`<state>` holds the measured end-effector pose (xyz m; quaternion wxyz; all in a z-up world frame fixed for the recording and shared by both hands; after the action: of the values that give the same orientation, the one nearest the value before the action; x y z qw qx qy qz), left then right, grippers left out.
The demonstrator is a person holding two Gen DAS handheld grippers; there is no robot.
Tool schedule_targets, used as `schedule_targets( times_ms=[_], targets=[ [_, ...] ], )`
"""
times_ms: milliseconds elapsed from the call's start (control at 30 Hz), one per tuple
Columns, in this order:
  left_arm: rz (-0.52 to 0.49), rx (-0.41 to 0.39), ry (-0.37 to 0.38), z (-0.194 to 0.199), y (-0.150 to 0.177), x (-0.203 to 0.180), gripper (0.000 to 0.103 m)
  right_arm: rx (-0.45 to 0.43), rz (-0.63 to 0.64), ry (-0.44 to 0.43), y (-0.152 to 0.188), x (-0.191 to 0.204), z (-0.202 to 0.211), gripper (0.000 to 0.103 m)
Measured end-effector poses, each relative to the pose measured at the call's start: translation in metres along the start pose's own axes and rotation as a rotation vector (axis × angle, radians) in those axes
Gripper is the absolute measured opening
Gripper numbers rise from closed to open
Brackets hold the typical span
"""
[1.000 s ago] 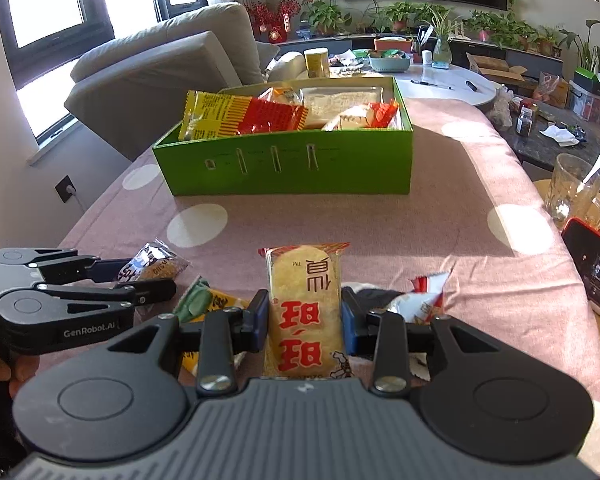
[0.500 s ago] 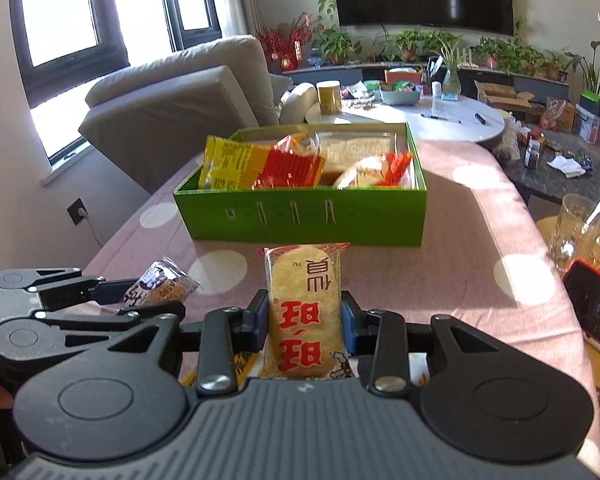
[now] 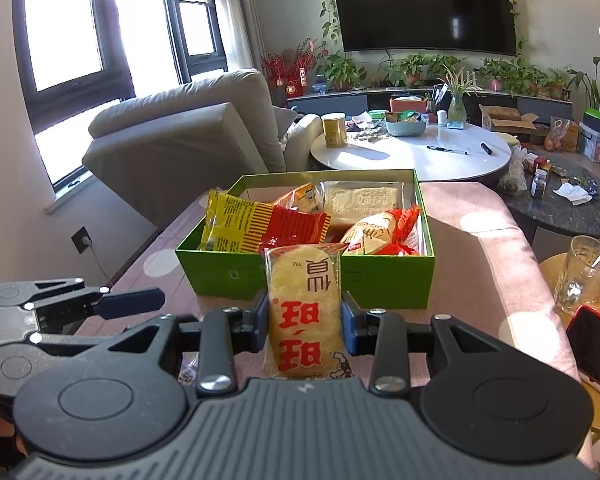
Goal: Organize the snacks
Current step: 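Carry the bread bag with the right tool over the box while the left tool carries the cookie packet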
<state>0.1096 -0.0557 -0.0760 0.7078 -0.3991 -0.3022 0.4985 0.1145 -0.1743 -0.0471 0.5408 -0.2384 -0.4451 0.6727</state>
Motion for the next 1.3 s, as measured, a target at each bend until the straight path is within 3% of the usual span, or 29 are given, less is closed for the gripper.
schedule_targets(
  times_ms=[100,200,233,300,367,767,1033,1300],
  targets=[
    [-0.029,0.073,-0.027,-0.014,0.02,0.002,0.064,0.011,-0.014,-0.002,0.003,-0.005,-0.003,0.064],
    [-0.017,0.141,0.023,-0.029,0.037,-0.002,0.063,0.03,-0.034,0.002,0.008,-0.009,-0.008,0.064],
    [-0.007,0.156,0.038,-0.034,0.04,-0.003,0.061,0.037,-0.041,0.002,0.009,-0.01,-0.01,0.064],
    [0.006,0.184,0.024,-0.045,0.046,-0.001,0.042,0.052,-0.047,0.002,0.013,-0.011,-0.013,0.064],
    [0.015,0.199,0.021,-0.051,0.049,0.001,0.037,0.06,-0.046,0.003,0.015,-0.01,-0.014,0.064],
    [0.036,0.129,0.017,-0.039,0.026,0.003,0.035,0.047,-0.045,0.001,0.012,-0.008,-0.01,0.064],
    [0.028,0.01,0.029,-0.03,-0.031,0.001,0.035,0.001,-0.028,0.02,-0.015,-0.011,-0.014,0.064],
    [0.023,-0.063,0.003,-0.049,-0.086,0.006,0.035,-0.044,-0.081,0.028,-0.053,-0.025,-0.033,0.064]
  ],
)
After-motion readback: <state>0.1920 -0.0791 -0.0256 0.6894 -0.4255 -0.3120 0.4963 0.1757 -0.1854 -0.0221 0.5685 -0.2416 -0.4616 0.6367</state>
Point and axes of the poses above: each gripper's, at about its wrist camera, not at the fingertips, and z roughly against the way its jaws point, x to its left, y to its underside, the point moved 9 cm from there along -z, roughly the way its jaws point, and after that the axes turned 3 degrees about -x, right-handed, at the moved point
